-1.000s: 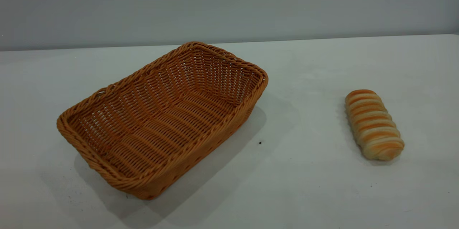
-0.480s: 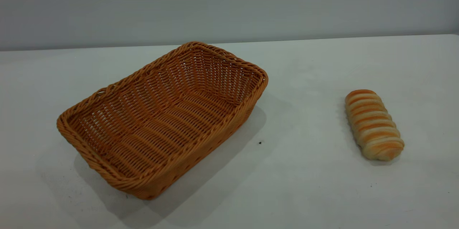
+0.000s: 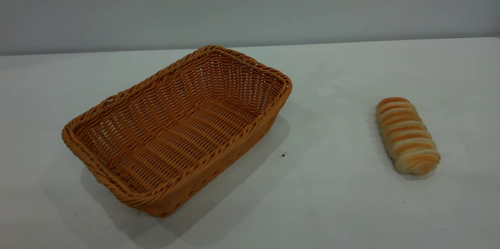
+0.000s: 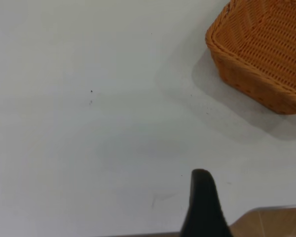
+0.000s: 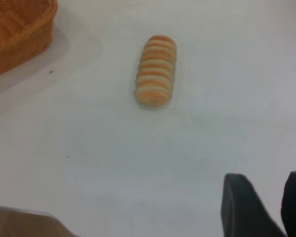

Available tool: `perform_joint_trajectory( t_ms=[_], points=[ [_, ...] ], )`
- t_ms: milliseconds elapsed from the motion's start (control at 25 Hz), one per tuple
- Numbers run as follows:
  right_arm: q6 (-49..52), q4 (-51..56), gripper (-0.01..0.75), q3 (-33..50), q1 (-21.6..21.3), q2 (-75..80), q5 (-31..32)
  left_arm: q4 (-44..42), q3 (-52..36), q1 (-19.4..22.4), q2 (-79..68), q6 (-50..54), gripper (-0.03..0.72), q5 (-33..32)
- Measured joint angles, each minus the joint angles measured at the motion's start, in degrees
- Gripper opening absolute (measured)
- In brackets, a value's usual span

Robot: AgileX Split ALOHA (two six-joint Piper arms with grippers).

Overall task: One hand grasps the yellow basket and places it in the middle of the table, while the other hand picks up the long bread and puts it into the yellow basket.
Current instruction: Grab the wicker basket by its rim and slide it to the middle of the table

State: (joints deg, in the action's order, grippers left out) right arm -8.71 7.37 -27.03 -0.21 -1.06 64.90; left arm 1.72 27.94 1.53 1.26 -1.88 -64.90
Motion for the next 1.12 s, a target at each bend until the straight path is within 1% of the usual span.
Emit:
perform_joint_trajectory(
  t_ms=[320,440,520,600,760,840,1000,1120],
  points=[
    [0.07,-2.32,0.237,0.0,0.0,0.0,0.0,0.0,0.0,0.0,0.0,0.24,0.567,0.06],
    [0.14,-2.22,0.25,-0.8,0.0,0.0,-0.89,0.0,2.0,0.0,-2.64,2.9,0.567,0.59],
    [-0.51,-2.22,0.287,-2.36,0.0,1.75,-2.04,0.05,4.56,0.0,-7.32,4.73,0.567,1.45],
    [-0.83,-2.15,0.344,-3.92,0.0,7.18,-4.11,0.12,7.83,0.0,-14.12,5.67,0.567,1.83],
    [-2.07,0.78,0.493,-5.78,0.0,21.44,-11.67,1.1,12.71,0.0,-27.24,5.95,0.567,3.75],
    [-5.14,4.51,0.538,-5.94,0.0,28.45,-17.38,3.49,13.23,0.0,-33.62,6.06,0.567,6.92],
    [-16.13,17.34,0.55,-5.94,0.0,40.57,-28.29,8.85,13.23,0.0,-46.66,8.07,0.567,13.44],
    [-27.63,30.1,0.544,-6.13,0.05,49.71,-32.67,9.69,13.23,0.0,-57.15,9.85,0.567,18.35]
  ],
)
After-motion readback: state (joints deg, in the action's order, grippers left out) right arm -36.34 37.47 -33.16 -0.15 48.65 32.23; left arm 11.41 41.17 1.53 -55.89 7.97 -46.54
